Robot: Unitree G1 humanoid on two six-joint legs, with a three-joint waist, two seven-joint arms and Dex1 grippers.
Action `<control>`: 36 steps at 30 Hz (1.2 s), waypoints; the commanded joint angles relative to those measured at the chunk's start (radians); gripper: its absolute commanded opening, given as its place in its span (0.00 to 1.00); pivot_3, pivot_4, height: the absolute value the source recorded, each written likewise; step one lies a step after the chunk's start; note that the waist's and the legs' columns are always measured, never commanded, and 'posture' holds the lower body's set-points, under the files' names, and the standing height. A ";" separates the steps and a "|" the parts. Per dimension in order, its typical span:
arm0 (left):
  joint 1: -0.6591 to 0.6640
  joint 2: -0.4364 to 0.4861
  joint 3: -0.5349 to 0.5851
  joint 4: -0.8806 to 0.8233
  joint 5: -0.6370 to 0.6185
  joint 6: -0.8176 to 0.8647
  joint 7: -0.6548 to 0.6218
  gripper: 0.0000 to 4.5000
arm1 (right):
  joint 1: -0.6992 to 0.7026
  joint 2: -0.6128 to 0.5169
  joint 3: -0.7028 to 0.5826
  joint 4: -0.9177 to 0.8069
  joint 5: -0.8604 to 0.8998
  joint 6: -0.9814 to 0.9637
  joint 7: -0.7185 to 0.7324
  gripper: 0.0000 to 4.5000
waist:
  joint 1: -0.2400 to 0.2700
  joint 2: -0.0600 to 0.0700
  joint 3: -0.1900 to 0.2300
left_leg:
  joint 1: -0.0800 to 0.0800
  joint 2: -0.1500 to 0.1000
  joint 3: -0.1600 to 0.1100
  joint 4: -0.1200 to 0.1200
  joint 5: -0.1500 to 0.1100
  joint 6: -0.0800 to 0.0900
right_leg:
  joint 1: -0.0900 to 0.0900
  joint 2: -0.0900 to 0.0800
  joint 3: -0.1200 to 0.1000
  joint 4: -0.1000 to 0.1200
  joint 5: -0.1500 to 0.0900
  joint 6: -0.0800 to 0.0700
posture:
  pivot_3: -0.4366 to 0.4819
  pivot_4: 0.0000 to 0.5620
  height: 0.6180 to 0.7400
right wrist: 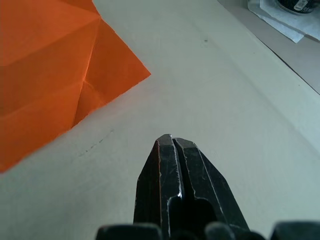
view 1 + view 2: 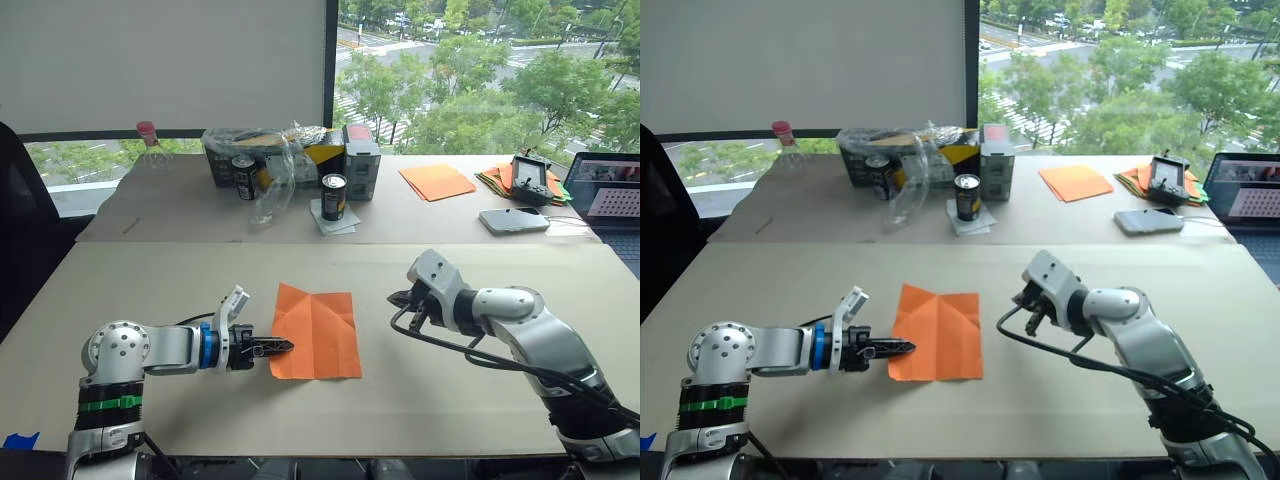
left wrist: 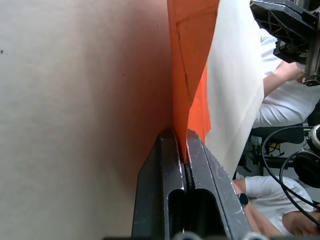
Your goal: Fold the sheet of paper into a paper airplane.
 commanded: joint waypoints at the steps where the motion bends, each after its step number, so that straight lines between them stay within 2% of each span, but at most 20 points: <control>1: 0.040 0.019 -0.021 -0.056 -0.203 -0.040 0.161 0.01 | -0.038 0.006 0.004 0.016 -0.008 -0.043 0.014 0.00 | 0.001 0.000 0.000 | 0.000 0.000 0.000 0.000 0.000 0.000 | 0.000 0.000 0.000 0.000 0.000 0.000 | 0.48 0.27 0.43; 5: 0.105 0.092 -0.136 -0.079 -0.422 -0.183 0.332 0.01 | -0.054 0.007 0.010 0.034 -0.014 -0.056 0.021 0.00 | 0.001 0.000 0.000 | 0.000 0.000 0.000 0.000 0.002 -0.004 | 0.000 0.000 0.001 0.000 0.000 0.000 | 0.48 0.27 0.43; 9: 0.108 0.153 -0.230 -0.077 -0.535 -0.304 0.437 0.01 | -0.055 0.006 0.009 0.034 -0.015 -0.057 0.020 0.00 | 0.005 0.000 0.000 | 0.000 0.000 0.000 0.000 0.002 -0.003 | -0.001 0.000 0.001 0.000 0.000 0.000 | 0.48 0.27 0.43; 14: 0.096 0.234 -0.274 -0.066 -0.570 -0.361 0.446 0.33 | -0.050 0.002 0.003 0.021 -0.013 -0.048 0.016 0.00 | 0.006 0.000 0.000 | 0.000 0.000 0.001 0.000 0.001 -0.002 | -0.001 0.000 0.001 0.000 0.000 -0.001 | 0.48 0.27 0.43; 19: 0.077 0.308 -0.270 -0.054 -0.571 -0.379 0.403 0.71 | -0.050 0.001 0.002 0.022 -0.013 -0.047 0.016 0.00 | 0.004 0.000 0.000 | 0.000 0.000 0.001 0.000 0.001 -0.001 | -0.001 0.001 0.001 0.000 0.000 -0.001 | 0.48 0.27 0.43; 20: 0.063 0.341 -0.254 -0.040 -0.571 -0.380 0.388 0.75 | -0.052 0.002 0.004 0.021 -0.012 -0.046 0.017 0.00 | 0.004 0.000 0.000 | 0.000 0.000 0.001 0.000 0.000 0.000 | -0.001 0.001 0.001 0.000 0.000 -0.001 | 0.48 0.27 0.43; 21: 0.048 0.375 -0.236 -0.027 -0.570 -0.381 0.372 0.86 | -0.055 0.002 0.005 0.020 -0.011 -0.044 0.019 0.00 | 0.004 0.000 0.000 | 0.000 0.000 0.001 0.000 0.000 0.000 | -0.001 0.001 0.001 0.000 0.000 -0.001 | 0.48 0.27 0.43; 23: 0.019 0.412 -0.196 -0.014 -0.546 -0.400 0.328 1.00 | -0.059 0.002 0.006 0.020 -0.010 -0.044 0.022 0.00 | 0.003 0.000 0.000 | -0.001 0.000 0.001 0.000 0.000 0.000 | -0.002 0.001 0.001 0.000 0.000 -0.001 | 0.48 0.27 0.43; 24: 0.005 0.414 -0.179 -0.015 -0.533 -0.416 0.302 1.00 | -0.061 0.001 0.006 0.021 -0.010 -0.044 0.023 0.00 | 0.003 0.000 0.000 | -0.001 0.000 0.001 0.000 0.000 0.000 | -0.002 0.001 0.001 0.001 0.000 -0.001 | 0.48 0.27 0.43; 27: -0.027 0.405 -0.139 -0.054 -0.431 -0.454 0.206 1.00 | -0.065 0.000 0.004 0.023 -0.009 -0.044 0.025 0.00 | 0.004 0.000 0.000 | -0.001 0.000 0.001 0.000 0.000 0.000 | -0.002 0.001 0.001 0.000 0.000 -0.001 | 0.48 0.27 0.43; 28: -0.030 0.393 -0.127 -0.103 -0.351 -0.493 0.158 1.00 | -0.066 -0.001 0.003 0.022 -0.008 -0.044 0.025 0.00 | 0.004 0.000 0.000 | -0.001 0.000 0.001 0.000 0.000 0.000 | -0.001 0.000 0.001 0.000 0.000 -0.001 | 0.48 0.27 0.43; 30: -0.023 0.371 -0.162 -0.285 -0.073 -0.651 0.055 1.00 | -0.062 -0.008 -0.008 0.014 -0.002 -0.049 0.029 0.00 | 0.004 0.000 0.000 | -0.001 0.000 0.002 0.000 0.000 0.000 | -0.001 0.000 0.001 -0.001 0.000 -0.001 | 0.48 0.27 0.43; 31: -0.017 0.374 -0.190 -0.349 0.047 -0.704 0.009 1.00 | -0.061 -0.010 -0.012 0.011 0.000 -0.049 0.030 0.00 | 0.006 0.000 0.000 | -0.002 0.000 0.002 0.000 0.002 -0.003 | -0.001 0.000 0.001 -0.002 0.000 -0.001 | 0.48 0.27 0.43; 33: -0.004 0.369 -0.261 -0.416 0.157 -0.733 -0.113 1.00 | -0.056 -0.017 -0.026 0.002 0.006 -0.052 0.032 0.00 | 0.006 0.000 0.000 | -0.003 0.000 0.003 0.000 0.003 -0.005 | -0.001 0.000 0.001 -0.002 0.000 -0.001 | 0.48 0.27 0.43; 36: -0.012 0.352 -0.410 -0.427 0.354 -0.796 -0.286 1.00 | -0.041 -0.030 -0.053 -0.015 0.011 -0.054 0.029 0.00 | 0.007 0.000 0.000 | -0.003 0.000 0.004 0.000 0.001 -0.003 | -0.001 0.000 0.001 -0.002 0.000 -0.001 | 0.48 0.27 0.43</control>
